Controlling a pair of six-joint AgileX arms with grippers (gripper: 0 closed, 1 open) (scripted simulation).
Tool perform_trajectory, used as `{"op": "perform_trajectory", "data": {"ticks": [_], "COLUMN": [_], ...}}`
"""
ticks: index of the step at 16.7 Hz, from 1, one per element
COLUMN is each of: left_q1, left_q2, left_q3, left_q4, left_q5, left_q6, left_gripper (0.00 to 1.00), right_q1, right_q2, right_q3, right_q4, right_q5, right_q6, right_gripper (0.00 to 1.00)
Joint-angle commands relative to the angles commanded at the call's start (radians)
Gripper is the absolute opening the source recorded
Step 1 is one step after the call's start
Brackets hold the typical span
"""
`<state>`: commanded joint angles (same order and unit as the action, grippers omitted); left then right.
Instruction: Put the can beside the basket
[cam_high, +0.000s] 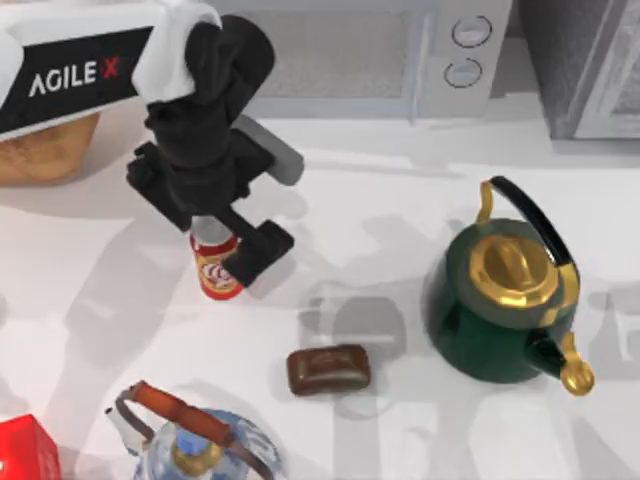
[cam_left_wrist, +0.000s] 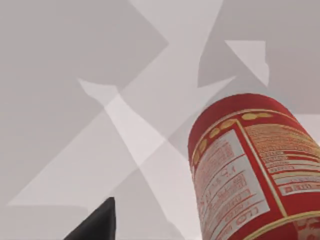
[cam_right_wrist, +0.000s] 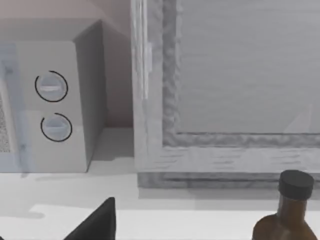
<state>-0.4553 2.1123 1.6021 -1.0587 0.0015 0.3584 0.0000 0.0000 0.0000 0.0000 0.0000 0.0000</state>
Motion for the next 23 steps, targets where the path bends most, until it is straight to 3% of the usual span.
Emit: {"op": "perform_trajectory", "data": {"ticks": [3,16,23], "left_q1": [0.0,0.0,0.0], "left_q2": [0.0,0.0,0.0], "left_q3": [0.0,0.0,0.0], "left_q4": [0.0,0.0,0.0], "left_q5": [0.0,0.0,0.0], "left_q6": [0.0,0.0,0.0], "left_gripper": [1.0,0.02,0.0], "right_q1": [0.0,0.0,0.0], "right_q2": [0.0,0.0,0.0], "right_q3": [0.0,0.0,0.0], "right_q4": [0.0,0.0,0.0], "right_q5": [0.0,0.0,0.0], "right_q6": [0.0,0.0,0.0], "right_gripper": [1.0,1.0,1.0]}}
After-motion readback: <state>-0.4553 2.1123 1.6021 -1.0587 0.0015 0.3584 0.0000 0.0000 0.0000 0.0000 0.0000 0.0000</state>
